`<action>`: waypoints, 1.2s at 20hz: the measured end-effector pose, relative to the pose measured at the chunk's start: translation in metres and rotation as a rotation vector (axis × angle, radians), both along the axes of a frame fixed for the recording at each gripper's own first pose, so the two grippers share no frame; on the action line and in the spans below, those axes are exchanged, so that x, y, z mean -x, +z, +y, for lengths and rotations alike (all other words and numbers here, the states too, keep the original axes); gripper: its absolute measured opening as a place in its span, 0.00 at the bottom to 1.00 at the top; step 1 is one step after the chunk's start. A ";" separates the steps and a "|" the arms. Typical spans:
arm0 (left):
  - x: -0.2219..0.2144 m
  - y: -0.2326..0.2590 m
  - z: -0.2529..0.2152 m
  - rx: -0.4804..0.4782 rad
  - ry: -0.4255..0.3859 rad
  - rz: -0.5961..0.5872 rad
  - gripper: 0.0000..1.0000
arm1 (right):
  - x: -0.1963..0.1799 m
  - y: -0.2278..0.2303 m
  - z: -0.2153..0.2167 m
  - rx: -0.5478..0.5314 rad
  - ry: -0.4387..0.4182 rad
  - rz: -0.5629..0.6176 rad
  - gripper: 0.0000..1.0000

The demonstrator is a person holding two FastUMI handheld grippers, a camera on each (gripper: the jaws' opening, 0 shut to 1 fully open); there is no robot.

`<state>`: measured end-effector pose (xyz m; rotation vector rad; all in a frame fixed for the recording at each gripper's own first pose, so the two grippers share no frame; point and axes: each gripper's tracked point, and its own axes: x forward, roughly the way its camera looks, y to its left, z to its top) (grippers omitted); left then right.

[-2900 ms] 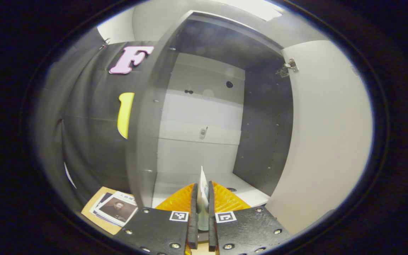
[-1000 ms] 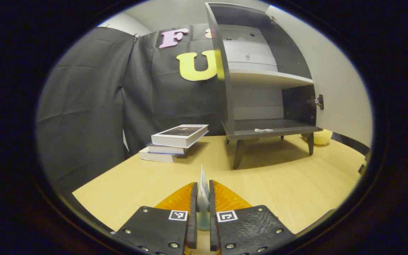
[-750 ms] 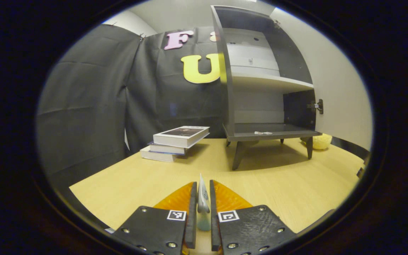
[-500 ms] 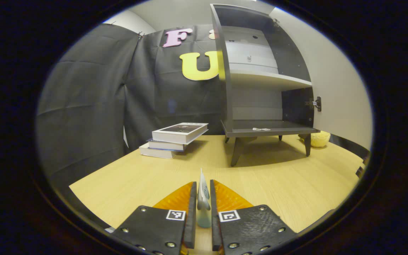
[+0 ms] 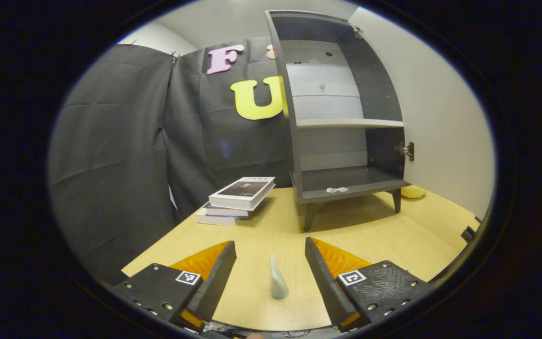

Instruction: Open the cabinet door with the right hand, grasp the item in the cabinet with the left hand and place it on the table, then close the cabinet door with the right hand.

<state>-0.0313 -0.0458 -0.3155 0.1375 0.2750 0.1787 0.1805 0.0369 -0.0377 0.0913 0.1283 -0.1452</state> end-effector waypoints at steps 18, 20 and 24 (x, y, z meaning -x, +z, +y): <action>0.018 0.250 -0.170 0.069 -0.112 -0.152 0.90 | 0.012 0.035 0.090 0.051 0.429 -0.072 0.95; 0.014 0.262 -0.173 0.076 -0.093 -0.170 0.88 | 0.015 0.031 0.097 0.051 0.473 -0.057 0.95; 0.009 0.280 -0.159 0.114 -0.025 -0.189 0.88 | 0.027 0.042 0.105 0.071 0.505 -0.076 0.95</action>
